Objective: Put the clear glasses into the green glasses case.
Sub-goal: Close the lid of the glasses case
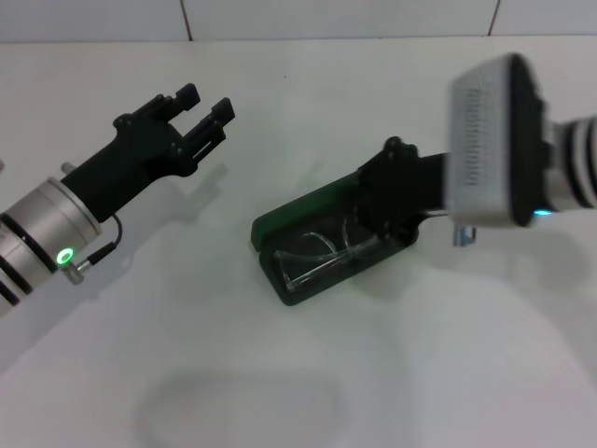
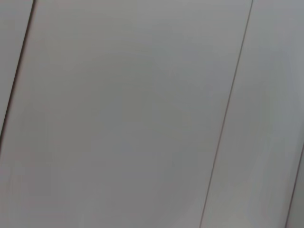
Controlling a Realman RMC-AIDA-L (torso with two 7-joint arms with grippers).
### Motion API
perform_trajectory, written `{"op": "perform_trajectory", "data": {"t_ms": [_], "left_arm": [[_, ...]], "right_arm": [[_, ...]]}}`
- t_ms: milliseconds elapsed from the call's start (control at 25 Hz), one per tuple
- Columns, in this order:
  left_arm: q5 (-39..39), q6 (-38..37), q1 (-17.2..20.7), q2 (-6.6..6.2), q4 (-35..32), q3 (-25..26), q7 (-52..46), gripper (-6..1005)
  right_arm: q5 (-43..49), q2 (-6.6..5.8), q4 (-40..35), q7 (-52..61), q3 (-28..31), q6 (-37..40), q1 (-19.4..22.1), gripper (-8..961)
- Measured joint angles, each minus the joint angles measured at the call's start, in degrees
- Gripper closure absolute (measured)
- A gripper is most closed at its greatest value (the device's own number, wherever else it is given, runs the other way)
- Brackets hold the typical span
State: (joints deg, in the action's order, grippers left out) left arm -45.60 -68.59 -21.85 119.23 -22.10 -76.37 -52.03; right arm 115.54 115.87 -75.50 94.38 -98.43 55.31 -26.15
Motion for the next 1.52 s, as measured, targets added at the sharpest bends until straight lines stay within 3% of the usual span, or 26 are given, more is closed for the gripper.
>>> {"op": "perform_trajectory", "data": {"t_ms": [160,240,440,720,880,1160,1280,1520], "left_arm": [[0.87,-0.89,1.19,0.43,-0.11,0.0,1.43,416],[3.66,-1.94,1.48,0.83,1.17,-0.02,4.45,415],[13.46,-8.38,0.25,1.42,8.57,-0.5,13.83,415],[22.68,-13.79,-1.15,1.54,14.05,-0.53,19.37,414],[26.64,-13.54,-3.32,1.53,17.02,-0.47,21.83,413],[27.83,-12.28,-5.5,1.53,18.69,-0.2,22.2,413],[26.14,-10.07,-6.81,1.28,18.12,-1.34,17.73,412],[14.55,-1.96,-11.53,-0.09,14.23,-6.41,5.88,413]], "right_arm": [[-20.51,-0.1,0.7,-19.06,4.51,0.19,7.42,788],[-30.48,-0.1,5.11,-27.0,6.18,0.45,8.24,786],[-53.88,-0.02,21.78,-42.61,10.68,1.79,5.59,783],[-79.7,0.3,47.19,-69.49,15.8,15.14,-0.74,778],[-85.61,0.32,53.81,-77.9,14.61,17.5,-3.32,775],[-90.68,0.12,55.4,-72.92,14.72,17.1,-4.07,731],[-89.96,-0.56,55.06,-67.32,14.53,16.24,-4.45,669],[-87.73,-3.1,54.8,-58.44,14.97,17.98,-5.01,527]]}}
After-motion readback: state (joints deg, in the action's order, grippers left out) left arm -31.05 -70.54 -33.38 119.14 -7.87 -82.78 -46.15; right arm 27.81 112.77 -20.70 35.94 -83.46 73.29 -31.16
